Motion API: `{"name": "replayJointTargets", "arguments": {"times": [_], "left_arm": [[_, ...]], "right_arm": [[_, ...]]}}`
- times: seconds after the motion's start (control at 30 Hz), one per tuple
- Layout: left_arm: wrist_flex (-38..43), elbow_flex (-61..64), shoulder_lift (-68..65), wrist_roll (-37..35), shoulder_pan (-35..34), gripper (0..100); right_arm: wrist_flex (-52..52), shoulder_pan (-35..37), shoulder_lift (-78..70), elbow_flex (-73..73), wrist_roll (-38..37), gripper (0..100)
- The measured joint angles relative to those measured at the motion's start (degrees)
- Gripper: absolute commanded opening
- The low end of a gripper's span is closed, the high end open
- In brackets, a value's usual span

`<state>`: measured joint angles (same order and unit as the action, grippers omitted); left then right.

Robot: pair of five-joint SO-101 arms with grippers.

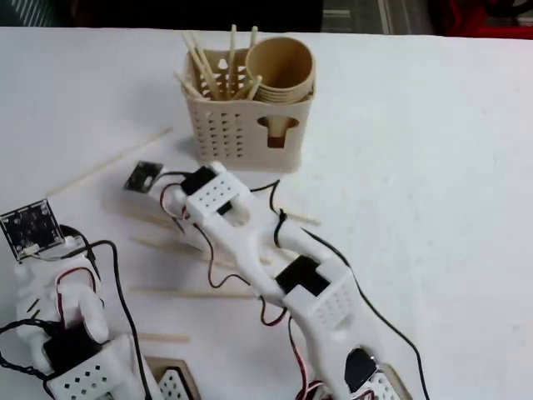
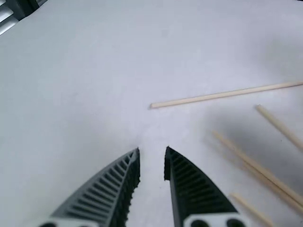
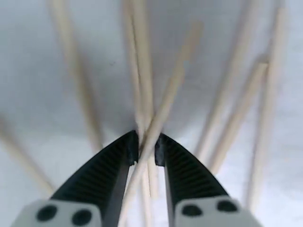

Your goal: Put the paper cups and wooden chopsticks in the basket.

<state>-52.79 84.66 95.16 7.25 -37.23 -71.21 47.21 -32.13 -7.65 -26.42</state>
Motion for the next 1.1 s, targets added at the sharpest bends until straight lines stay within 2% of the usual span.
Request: {"name": "replayJointTargets", "arguments": {"times": [0.2, 0.73, 1.1], "left_arm": [[0.0, 0.0, 0.0, 0.0, 0.0, 10], [0.0, 0.0, 0.0, 0.0, 0.0, 10], [0.0, 0.0, 0.0, 0.0, 0.0, 10]], "right_arm": [[-2.99, -0.26, 6.95, 0.62, -0.44, 1.9], [-2.99, -3.52, 30.07, 3.6, -0.44, 1.9], [11.6, -7.47, 46.15, 3.6, 0.97, 1.9]]}}
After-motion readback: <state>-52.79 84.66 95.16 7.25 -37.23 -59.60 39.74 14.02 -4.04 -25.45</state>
